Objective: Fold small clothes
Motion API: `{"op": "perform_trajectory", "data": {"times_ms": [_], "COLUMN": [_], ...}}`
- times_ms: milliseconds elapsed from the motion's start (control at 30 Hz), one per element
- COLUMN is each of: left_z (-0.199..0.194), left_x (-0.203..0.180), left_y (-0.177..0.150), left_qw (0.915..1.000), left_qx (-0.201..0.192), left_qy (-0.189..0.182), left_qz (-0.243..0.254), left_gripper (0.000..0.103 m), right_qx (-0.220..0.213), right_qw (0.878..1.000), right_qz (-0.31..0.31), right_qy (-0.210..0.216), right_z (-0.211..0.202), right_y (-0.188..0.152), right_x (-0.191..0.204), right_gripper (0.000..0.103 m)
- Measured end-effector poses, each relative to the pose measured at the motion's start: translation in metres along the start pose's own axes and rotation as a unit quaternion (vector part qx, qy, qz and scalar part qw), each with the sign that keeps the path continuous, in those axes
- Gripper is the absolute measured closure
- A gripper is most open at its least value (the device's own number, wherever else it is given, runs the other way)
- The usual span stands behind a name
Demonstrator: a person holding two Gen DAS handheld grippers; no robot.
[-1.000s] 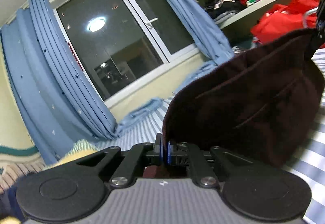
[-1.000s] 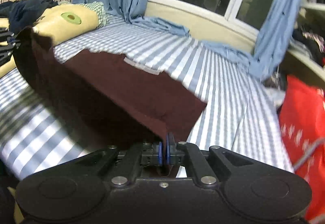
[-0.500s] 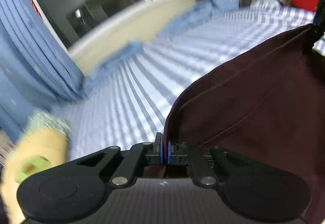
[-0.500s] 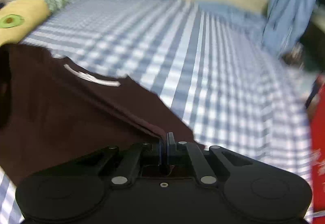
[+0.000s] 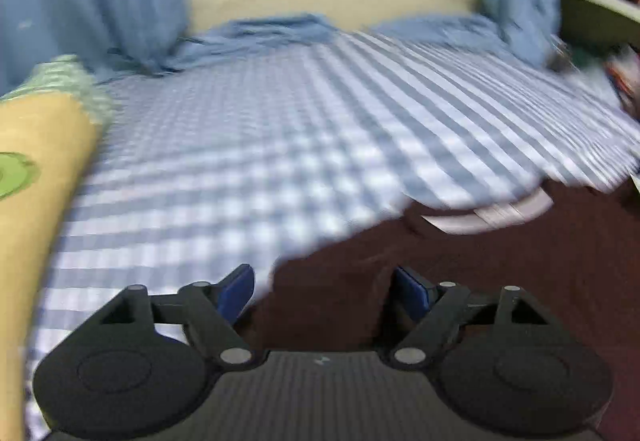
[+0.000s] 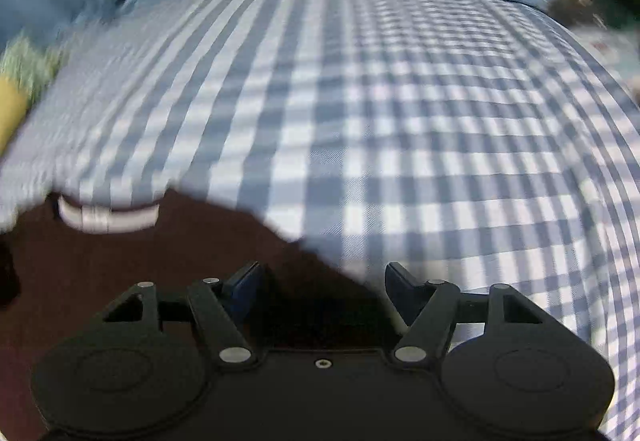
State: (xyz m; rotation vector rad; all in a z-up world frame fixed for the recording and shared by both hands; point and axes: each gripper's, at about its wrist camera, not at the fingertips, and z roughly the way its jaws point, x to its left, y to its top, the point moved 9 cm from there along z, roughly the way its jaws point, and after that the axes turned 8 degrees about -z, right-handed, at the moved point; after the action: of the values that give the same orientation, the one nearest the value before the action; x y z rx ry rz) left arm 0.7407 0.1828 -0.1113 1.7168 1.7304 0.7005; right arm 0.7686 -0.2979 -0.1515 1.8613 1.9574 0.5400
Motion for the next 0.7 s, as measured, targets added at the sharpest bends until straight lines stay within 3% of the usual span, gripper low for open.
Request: {"op": "perform_trajectory", "data": {"times_ms": [67,133,267,367,567,633,700], "left_z": [-0.015,-0.032,-0.053,-0.046,-0.010,0.006,0.024], "left_x": [0.028,0.046,0.039,0.009,-0.056,-0.061,-0.052], "left_y": [0.015,0.029,0.031,0.013,-0.030,-0.040,-0.041], "left_qw": [0.9992,0.9974,0.9968,0.9973,0.9937,0.9957,0.9981], "left_qx": [-0.023,-0.047,-0.069,-0.048,0.013,0.023,0.027], "left_qy": [0.028,0.045,0.004,-0.045,-0.110,-0.086,-0.047], "left_qz": [-0.017,-0.032,-0.040,-0.032,0.014,0.026,0.029], "left_gripper": [0.022,0.022,0.020,0.019,0.019,0.020,0.022], "right_qx": [-0.029,-0.049,-0.087,-0.099,-0.063,-0.049,-0.041], "right_qw": [0.999,0.998,0.991,0.985,0.974,0.971,0.979], "right_qz": [0.024,0.030,0.021,0.001,-0.027,-0.043,-0.058], "right_qy": [-0.008,0.012,0.098,0.144,0.216,0.229,0.191], "right_z": [-0.014,-0.026,-0.051,-0.052,-0.021,-0.008,0.009], "right_y": [0.005,0.006,-0.004,-0.010,-0.033,-0.037,-0.038], "right_x": [-0.015,-0.017,0.009,0.033,0.091,0.105,0.102], "right_gripper": [0.032,0.032,0.032,0.032,0.037,0.040,0.042]}}
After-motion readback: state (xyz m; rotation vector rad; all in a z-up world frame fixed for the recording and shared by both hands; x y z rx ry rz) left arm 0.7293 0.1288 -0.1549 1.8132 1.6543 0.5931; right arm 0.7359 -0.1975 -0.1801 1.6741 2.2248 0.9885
